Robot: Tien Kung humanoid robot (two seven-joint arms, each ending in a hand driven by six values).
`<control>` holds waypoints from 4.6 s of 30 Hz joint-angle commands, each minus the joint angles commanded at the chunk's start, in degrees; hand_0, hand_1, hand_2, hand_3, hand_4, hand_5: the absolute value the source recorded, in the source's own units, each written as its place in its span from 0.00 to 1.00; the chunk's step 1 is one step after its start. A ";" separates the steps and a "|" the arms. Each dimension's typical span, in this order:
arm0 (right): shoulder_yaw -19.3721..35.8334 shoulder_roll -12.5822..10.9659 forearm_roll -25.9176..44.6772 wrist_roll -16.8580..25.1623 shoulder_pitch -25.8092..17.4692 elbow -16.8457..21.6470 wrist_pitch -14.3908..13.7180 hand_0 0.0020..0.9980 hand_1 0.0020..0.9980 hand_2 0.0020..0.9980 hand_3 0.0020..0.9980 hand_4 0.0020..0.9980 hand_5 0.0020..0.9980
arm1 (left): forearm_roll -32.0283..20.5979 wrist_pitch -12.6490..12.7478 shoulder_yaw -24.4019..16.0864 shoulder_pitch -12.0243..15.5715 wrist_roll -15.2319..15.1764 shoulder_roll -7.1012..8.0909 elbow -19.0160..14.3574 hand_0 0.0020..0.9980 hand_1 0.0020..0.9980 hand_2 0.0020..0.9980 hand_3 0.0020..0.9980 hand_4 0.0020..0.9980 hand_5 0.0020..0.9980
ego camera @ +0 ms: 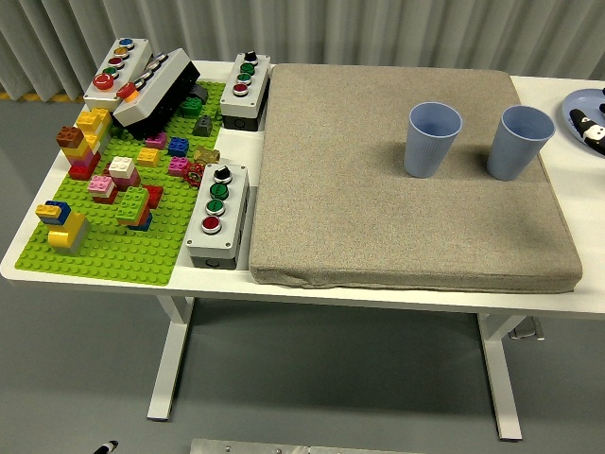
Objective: Pick cup pour cup place
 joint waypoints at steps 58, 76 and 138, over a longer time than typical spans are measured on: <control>-5.38 0.66 9.18 4.18 -3.42 -10.60 2.28 0.89 0.87 0.94 0.95 0.83 0.22 | -2.20 -0.20 3.71 -1.09 -0.40 -0.36 0.00 0.89 0.84 0.90 0.80 0.67 1.00; -5.22 0.29 10.15 4.22 -1.55 -12.98 2.68 0.89 0.87 0.94 0.95 0.82 0.22 | -2.39 -0.22 4.00 -1.56 -0.55 -0.25 0.00 0.89 0.84 0.89 0.80 0.67 1.00; -11.95 1.77 15.37 5.70 7.84 -25.78 3.14 0.89 0.87 0.94 0.94 0.82 0.21 | -2.87 -0.31 5.22 -1.82 -0.62 -0.09 0.00 0.89 0.84 0.89 0.80 0.67 1.00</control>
